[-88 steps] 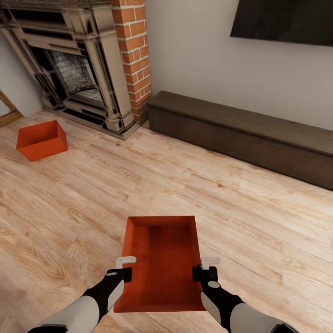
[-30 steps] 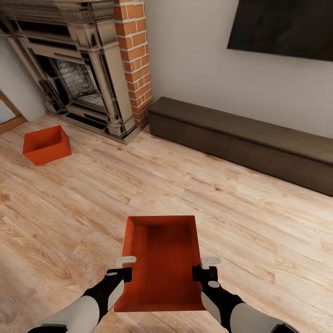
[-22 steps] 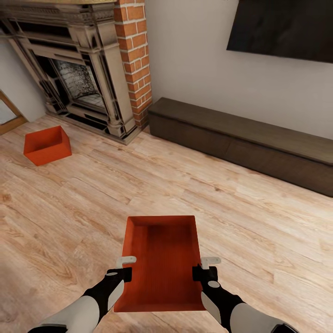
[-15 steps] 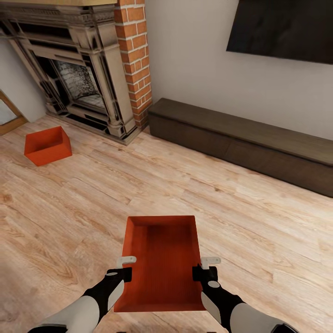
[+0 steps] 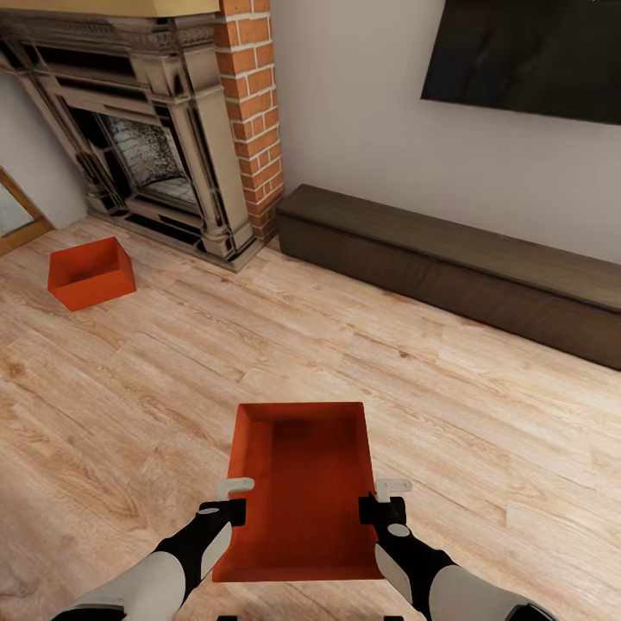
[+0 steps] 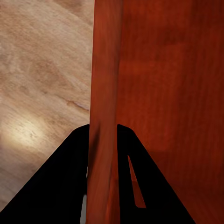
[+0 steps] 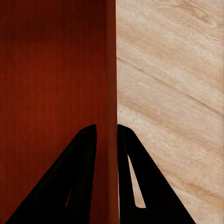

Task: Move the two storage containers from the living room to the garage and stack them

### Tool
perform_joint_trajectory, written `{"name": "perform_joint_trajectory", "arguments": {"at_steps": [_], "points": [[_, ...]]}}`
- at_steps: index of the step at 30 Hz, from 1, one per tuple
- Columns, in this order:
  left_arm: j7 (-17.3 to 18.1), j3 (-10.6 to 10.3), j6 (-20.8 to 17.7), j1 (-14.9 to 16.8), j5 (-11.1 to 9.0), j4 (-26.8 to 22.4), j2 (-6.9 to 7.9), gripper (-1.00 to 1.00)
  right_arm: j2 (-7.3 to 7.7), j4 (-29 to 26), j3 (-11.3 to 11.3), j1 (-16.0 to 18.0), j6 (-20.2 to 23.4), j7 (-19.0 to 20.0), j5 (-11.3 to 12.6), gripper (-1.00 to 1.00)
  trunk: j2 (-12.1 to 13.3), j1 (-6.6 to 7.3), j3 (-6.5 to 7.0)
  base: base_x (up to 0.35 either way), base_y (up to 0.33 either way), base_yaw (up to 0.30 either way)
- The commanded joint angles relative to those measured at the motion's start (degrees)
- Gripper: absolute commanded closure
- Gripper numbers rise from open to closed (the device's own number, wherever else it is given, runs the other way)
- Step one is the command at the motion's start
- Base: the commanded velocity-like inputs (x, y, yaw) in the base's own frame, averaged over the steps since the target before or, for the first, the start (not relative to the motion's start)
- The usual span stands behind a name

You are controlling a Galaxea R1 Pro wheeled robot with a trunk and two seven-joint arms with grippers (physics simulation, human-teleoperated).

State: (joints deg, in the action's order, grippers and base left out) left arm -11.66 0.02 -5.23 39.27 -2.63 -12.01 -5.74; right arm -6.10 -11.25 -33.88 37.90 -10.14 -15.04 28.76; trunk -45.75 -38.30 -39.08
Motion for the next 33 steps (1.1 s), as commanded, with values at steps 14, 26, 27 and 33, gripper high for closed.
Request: {"name": "perform_joint_trajectory", "arguments": {"at_steps": [14,26,27,33], "points": [[-0.56,0.41,-0.3,0.02,1.05,-0.4,0.75,1.0,0.06,0.7,0.4,0.07,-0.32,-0.25,1.56,1.0,5.59,3.07,2.48,0.0,0.0,0.0],[-0.09,-1.13,1.11,0.02,-1.83,-0.24,0.7,1.0,-0.12,0.25,0.5,0.06,-1.07,-0.18,-0.38,1.0,8.39,4.6,3.73,0.0,0.0,0.0],[-0.1,-1.3,0.87,0.02,-2.0,-0.23,0.71,1.0,-0.12,0.3,0.57,0.06,-1.25,-0.21,-0.8,1.0,8.39,4.6,3.73,0.0,0.0,0.0],[-0.11,-1.53,1.3,0.02,-1.33,-0.21,0.65,1.0,-0.03,0.71,1.07,0.02,-3.12,-0.25,-0.4,1.0,8.39,4.6,3.73,0.0,0.0,0.0]]}}
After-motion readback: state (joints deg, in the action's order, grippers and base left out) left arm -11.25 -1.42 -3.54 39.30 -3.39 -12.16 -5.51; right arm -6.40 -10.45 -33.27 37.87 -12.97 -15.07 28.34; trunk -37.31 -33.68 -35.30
